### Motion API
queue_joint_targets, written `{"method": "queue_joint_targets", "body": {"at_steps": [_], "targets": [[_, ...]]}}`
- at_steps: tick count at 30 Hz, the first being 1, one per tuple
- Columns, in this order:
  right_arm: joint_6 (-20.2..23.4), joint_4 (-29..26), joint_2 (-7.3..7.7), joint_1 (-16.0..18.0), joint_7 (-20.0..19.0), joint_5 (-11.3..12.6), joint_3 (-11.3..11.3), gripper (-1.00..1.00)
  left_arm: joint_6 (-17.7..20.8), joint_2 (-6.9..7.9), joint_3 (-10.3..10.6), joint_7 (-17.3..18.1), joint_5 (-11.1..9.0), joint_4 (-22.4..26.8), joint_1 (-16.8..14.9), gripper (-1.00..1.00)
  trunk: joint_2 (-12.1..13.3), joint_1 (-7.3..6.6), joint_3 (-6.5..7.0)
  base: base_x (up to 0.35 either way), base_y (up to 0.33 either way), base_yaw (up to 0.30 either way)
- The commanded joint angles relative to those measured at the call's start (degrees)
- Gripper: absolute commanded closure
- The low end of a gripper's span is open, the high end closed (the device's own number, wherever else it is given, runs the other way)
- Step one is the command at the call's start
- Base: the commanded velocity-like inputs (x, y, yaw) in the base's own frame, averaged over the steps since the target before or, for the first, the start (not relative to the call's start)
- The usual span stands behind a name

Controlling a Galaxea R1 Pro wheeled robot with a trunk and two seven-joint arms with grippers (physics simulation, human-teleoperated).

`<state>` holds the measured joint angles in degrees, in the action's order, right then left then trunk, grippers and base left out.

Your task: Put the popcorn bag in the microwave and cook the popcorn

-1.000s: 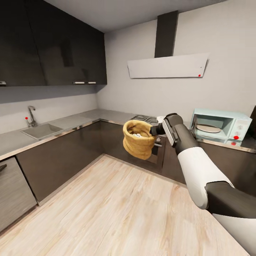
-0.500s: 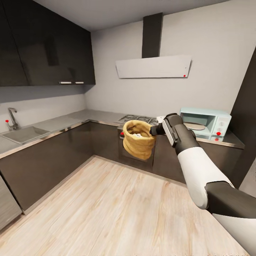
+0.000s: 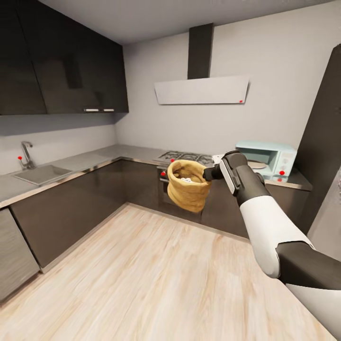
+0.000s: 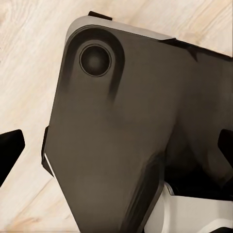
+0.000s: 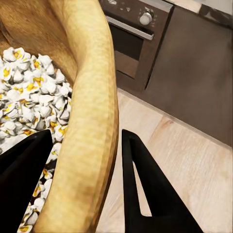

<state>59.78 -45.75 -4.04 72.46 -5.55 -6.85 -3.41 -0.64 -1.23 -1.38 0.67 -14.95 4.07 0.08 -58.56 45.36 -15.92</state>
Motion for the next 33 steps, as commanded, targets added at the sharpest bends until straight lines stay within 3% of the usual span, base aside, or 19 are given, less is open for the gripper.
{"method": "queue_joint_targets", "body": {"at_steps": [1, 17, 33], "targets": [[0.2, 0.0, -0.01, 0.0, -0.6, -0.6, 0.0, 1.0, -0.1, 0.0, -0.1, 0.1, -0.3, 0.1, 0.0, -1.0, -0.1, -0.03, -0.06, -0.337, 0.0, 0.0], [0.2, 0.0, 0.08, 0.0, -0.6, -0.5, 0.0, 1.0, -0.1, 0.0, 0.0, 0.1, -0.3, 0.1, 0.0, -1.0, -0.1, -0.03, -0.06, -0.333, 0.0, 0.0], [0.2, 0.0, 0.45, 0.0, -0.6, -0.8, 0.0, 1.0, -0.1, 0.08, 0.0, 0.0, -0.3, 0.1, 0.0, -1.0, -0.1, -0.03, -0.06, -0.012, 0.0, -0.223]]}}
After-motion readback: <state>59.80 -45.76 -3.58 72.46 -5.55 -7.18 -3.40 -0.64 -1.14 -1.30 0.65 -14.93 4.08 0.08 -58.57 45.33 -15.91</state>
